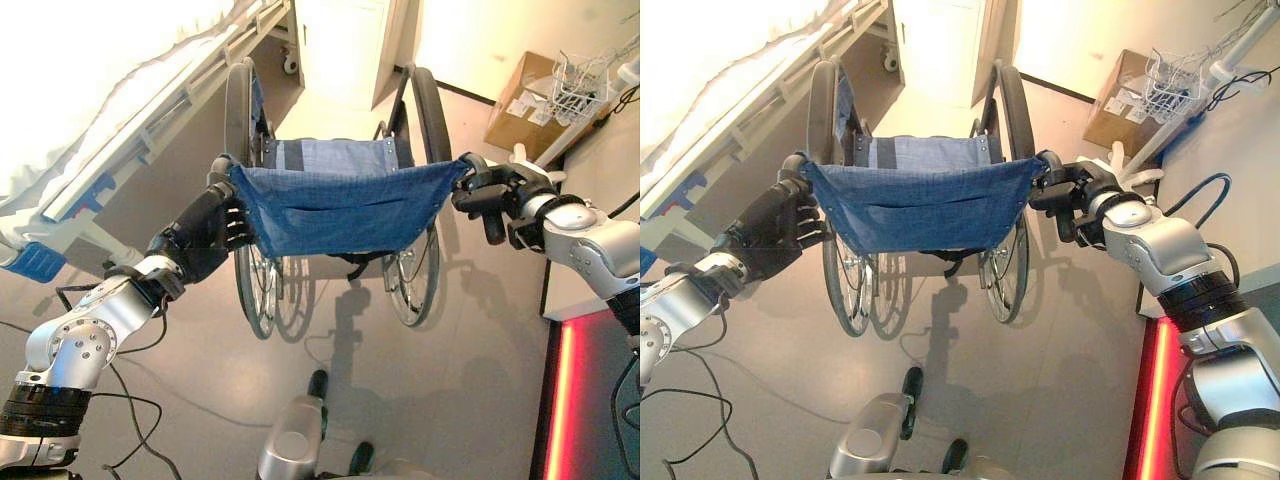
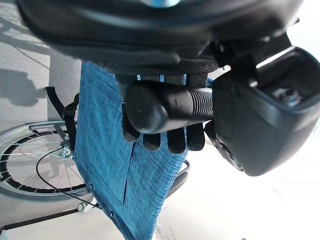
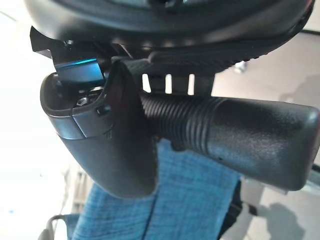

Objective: Push the wheelchair next to the bed

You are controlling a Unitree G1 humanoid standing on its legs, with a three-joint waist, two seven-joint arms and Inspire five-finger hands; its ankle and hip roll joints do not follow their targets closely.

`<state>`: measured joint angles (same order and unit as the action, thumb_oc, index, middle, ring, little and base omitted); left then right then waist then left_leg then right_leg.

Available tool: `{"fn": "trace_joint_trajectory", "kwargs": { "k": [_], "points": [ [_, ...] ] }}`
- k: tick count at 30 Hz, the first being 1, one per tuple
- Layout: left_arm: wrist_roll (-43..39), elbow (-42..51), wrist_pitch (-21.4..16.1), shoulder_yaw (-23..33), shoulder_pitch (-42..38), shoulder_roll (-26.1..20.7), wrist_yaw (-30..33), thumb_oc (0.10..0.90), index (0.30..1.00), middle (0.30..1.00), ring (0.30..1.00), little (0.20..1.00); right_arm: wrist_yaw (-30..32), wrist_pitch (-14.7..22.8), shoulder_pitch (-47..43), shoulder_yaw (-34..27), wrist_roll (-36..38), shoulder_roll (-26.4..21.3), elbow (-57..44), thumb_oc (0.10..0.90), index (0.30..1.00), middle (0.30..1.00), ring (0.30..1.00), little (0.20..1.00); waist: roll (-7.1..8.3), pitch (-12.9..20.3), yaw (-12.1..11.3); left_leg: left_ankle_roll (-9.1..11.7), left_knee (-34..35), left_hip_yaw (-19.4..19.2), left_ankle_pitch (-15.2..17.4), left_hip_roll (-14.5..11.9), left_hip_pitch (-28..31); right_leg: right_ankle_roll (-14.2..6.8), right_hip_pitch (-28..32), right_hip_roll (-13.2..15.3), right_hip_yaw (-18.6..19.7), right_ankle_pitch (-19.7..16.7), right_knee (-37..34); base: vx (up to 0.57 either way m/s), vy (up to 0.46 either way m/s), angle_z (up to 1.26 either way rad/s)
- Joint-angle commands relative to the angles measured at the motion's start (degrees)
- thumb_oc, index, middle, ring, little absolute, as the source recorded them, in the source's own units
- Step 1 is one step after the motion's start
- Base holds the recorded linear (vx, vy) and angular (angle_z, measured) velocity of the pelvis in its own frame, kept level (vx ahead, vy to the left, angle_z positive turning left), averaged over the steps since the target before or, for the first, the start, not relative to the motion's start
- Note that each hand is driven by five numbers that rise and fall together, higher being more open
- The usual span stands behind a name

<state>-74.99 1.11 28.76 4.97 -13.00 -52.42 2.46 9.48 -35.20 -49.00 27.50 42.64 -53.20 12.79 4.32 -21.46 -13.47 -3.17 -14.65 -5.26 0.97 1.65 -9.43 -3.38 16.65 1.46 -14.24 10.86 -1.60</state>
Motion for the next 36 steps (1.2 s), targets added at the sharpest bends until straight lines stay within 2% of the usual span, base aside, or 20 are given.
{"fn": "trace_joint_trajectory", "kwargs": {
  "k": [1,2,4,6,8,9,11,13,14,15,17,18,21,23,25,28,29,30,32,36],
  "points": [
    [-1.5,-2.7,-6.4,3.6,-5.3,-5.2,-2.7,0.4,0.3,0.3,0.3,0.3,-8.1,9.9,1.0,-0.8,0.6,3.0,-9.2,0.4,0.3,0.3,0.3,0.3,-1.04,12.9,-1.4,4.1,9.1,0.5,-8.9,0.4,-3.9,-0.8,-2.1,-1.0,-1.2,-0.6,15.4,0.39,0.202,-0.03],
    [-1.5,-2.9,-6.4,3.5,-5.6,-5.3,-2.8,0.4,0.3,0.3,0.3,0.3,-8.0,10.0,1.0,-0.9,0.7,2.9,-9.2,0.4,0.3,0.3,0.3,0.3,-1.08,13.1,-1.5,3.9,9.0,0.6,-8.8,0.4,-4.0,-1.0,-2.3,-1.0,-1.2,-1.2,15.8,0.36,0.218,0.08],
    [-1.0,-4.4,-6.5,2.7,-7.0,-5.6,-4.0,0.4,0.3,0.3,0.3,0.3,-8.8,11.0,1.4,-1.5,0.8,2.6,-8.0,0.4,0.3,0.3,0.3,0.3,-0.72,13.6,-1.3,2.0,8.9,0.8,-7.6,1.8,-2.4,-4.1,-4.7,1.1,-0.9,-7.0,25.5,0.29,0.223,0.12],
    [-1.3,-4.9,-6.2,2.0,-8.5,-5.8,-3.6,0.4,0.3,0.3,0.3,0.3,-9.8,11.2,1.9,-2.4,0.7,1.9,-8.1,0.4,0.3,0.3,0.3,0.3,-0.37,14.0,-0.7,0.7,8.7,1.2,-6.4,3.3,-1.3,-6.7,-6.7,1.2,1.8,-13.6,33.2,0.31,0.202,0.14],
    [-1.8,-5.5,-5.8,1.9,-9.1,-6.0,-2.7,0.4,0.3,0.3,0.3,0.3,-10.6,11.3,2.2,-2.8,0.6,1.4,-8.3,0.4,0.3,0.3,0.3,0.3,-0.4,14.5,0.2,0.3,8.8,1.9,-5.6,4.1,0.1,-6.6,-9.1,0.9,4.1,-16.7,35.6,0.32,0.118,0.33],
    [-1.6,-6.0,-5.9,1.5,-9.5,-6.4,-2.4,0.4,0.3,0.3,0.3,0.3,-11.4,11.0,2.8,-3.7,0.4,0.9,-9.3,0.4,0.3,0.3,0.3,0.3,-0.61,14.4,1.7,-0.1,8.2,3.2,-4.8,4.6,0.9,-5.0,-11.8,-0.9,6.5,-13.3,33.1,0.32,0.058,0.33],
    [-1.9,-5.7,-5.8,1.6,-9.4,-6.9,-2.6,0.4,0.3,0.3,0.3,0.3,-11.4,10.4,3.5,-4.6,1.1,-0.3,-10.6,0.4,0.3,0.3,0.3,0.3,-0.56,14.2,2.4,0.1,7.5,4.7,-4.5,5.4,0.9,-3.6,-12.3,-1.9,7.1,-10.6,29.6,0.29,0.01,0.36],
    [-2.4,-5.8,-6.2,2.4,-8.8,-7.3,-2.8,0.4,0.3,0.3,0.3,0.3,-11.6,9.8,3.5,-5.4,1.7,-1.3,-11.7,0.4,0.3,0.3,0.3,0.3,-0.81,13.8,3.0,0.3,6.4,6.8,-3.8,5.8,1.7,-2.0,-13.4,-0.9,7.0,-8.3,22.9,0.26,-0.02,0.33],
    [-2.8,-6.1,-7.1,2.2,-8.8,-7.2,-3.0,0.4,0.3,0.3,0.3,0.3,-11.9,10.4,3.1,-5.6,1.7,-1.9,-11.4,0.4,0.3,0.3,0.3,0.3,-1.47,12.7,4.0,0.9,5.6,8.8,-2.8,5.7,3.3,-0.8,-15.5,-0.1,7.4,-7.4,16.2,0.21,-0.042,0.09],
    [-2.7,-6.2,-7.4,2.0,-8.9,-7.2,-2.9,0.4,0.3,0.3,0.3,0.3,-12.0,10.7,3.0,-5.5,1.7,-1.9,-11.3,0.4,0.3,0.3,0.3,0.3,-1.68,12.4,4.4,1.1,5.4,9.3,-2.5,5.6,3.7,-0.6,-15.8,0.0,7.5,-7.4,14.9,0.2,-0.063,0.27],
    [-2.7,-5.8,-8.0,1.0,-9.6,-7.0,-2.5,0.4,0.3,0.3,0.3,0.3,-11.1,10.7,2.1,-4.7,2.2,-2.3,-11.4,0.4,0.3,0.3,0.3,0.3,-1.69,11.3,5.3,1.0,4.9,10.7,-1.1,5.9,5.4,-1.6,-18.0,1.2,8.2,-10.6,10.5,0.2,-0.092,0.75],
    [-2.7,-5.2,-8.4,0.4,-9.8,-7.0,-2.1,0.4,0.3,0.3,0.3,0.3,-10.5,10.4,1.0,-4.0,3.3,-2.7,-11.6,0.4,0.3,0.3,0.3,0.3,-1.49,10.5,5.9,0.8,4.9,11.6,0.7,5.9,7.2,-3.4,-20.7,2.9,8.3,-14.9,7.6,0.3,-0.156,0.87],
    [-2.3,-3.0,-8.3,1.0,-8.5,-6.8,-0.4,0.4,0.3,0.3,0.3,0.3,-8.8,8.5,-0.7,-3.5,5.2,-2.5,-13.5,0.4,0.3,0.3,0.3,0.3,-0.99,9.6,7.1,0.6,5.6,12.2,4.2,4.8,11.7,-5.8,-25.8,4.2,8.3,-20.5,5.8,0.32,-0.157,0.67],
    [-1.1,-2.0,-7.6,1.2,-7.8,-5.8,1.3,0.4,0.3,0.3,0.3,0.3,-8.9,7.7,-1.4,-3.4,4.9,-1.9,-13.7,0.4,0.3,0.3,0.3,0.3,-0.49,9.7,7.4,0.5,4.9,12.2,6.0,4.5,13.4,-5.5,-26.2,3.8,7.7,-20.3,6.6,0.32,-0.124,0.56],
    [-1.1,-3.4,-7.8,0.0,-8.2,-4.7,0.9,0.4,0.3,0.3,0.3,0.3,-8.8,7.4,-2.6,-2.6,5.6,-2.2,-12.7,0.4,0.3,0.3,0.3,0.3,-0.41,10.7,8.0,0.8,2.4,12.7,5.4,4.3,13.4,-4.4,-25.5,2.7,8.3,-19.1,6.8,0.36,-0.097,0.45],
    [-0.2,-5.8,-8.7,-1.5,-8.7,-2.4,0.6,0.4,0.3,0.3,0.3,0.3,-10.4,6.8,-3.8,-1.5,4.8,-1.9,-10.2,0.4,0.3,0.3,0.3,0.3,-1.25,12.3,9.6,4.8,-4.4,10.5,-1.8,1.6,13.7,-1.5,-23.5,1.2,6.5,-16.5,6.5,0.36,-0.065,0.54],
    [0.1,-5.7,-8.9,-2.0,-8.9,-1.4,1.3,0.4,0.3,0.3,0.3,0.3,-10.8,6.7,-3.9,-0.9,3.9,-2.1,-10.2,0.4,0.3,0.3,0.3,0.3,-0.96,12.1,10.2,7.0,-13.4,7.7,-6.5,0.4,10.8,-0.1,-20.9,1.3,5.4,-15.9,5.3,0.3,-0.1,0.29],
    [0.1,-5.2,-8.8,-2.1,-8.9,-1.2,1.7,0.4,0.3,0.3,0.3,0.3,-10.8,6.7,-3.6,-0.8,3.9,-2.5,-10.4,0.4,0.3,0.3,0.3,0.3,-0.55,11.8,10.2,7.2,-18.2,6.7,-6.9,0.7,8.5,0.4,-19.7,1.8,5.0,-15.7,5.1,0.22,-0.08,0.2],
    [-0.1,-4.7,-8.8,-2.1,-8.7,-1.2,2.0,0.4,0.3,0.3,0.3,0.3,-11.0,6.9,-3.3,-1.0,4.1,-3.0,-10.7,0.4,0.3,0.3,0.3,0.3,-0.5,11.4,10.2,7.3,-21.6,6.1,-6.7,0.8,5.6,0.9,-18.7,1.8,4.8,-15.2,5.2,0.16,-0.043,0.2],
    [1.1,-4.3,-8.1,-1.0,-7.6,-0.6,1.7,0.4,0.3,0.3,0.3,0.3,-11.5,6.7,-1.6,-2.0,4.0,-3.1,-12.0,0.4,0.3,0.3,0.3,0.3,-0.53,10.9,10.0,6.9,-17.2,4.6,-5.9,-1.8,3.2,1.1,-16.3,1.3,5.1,-13.9,5.2,0.26,0.031,0.02]
  ]
}}
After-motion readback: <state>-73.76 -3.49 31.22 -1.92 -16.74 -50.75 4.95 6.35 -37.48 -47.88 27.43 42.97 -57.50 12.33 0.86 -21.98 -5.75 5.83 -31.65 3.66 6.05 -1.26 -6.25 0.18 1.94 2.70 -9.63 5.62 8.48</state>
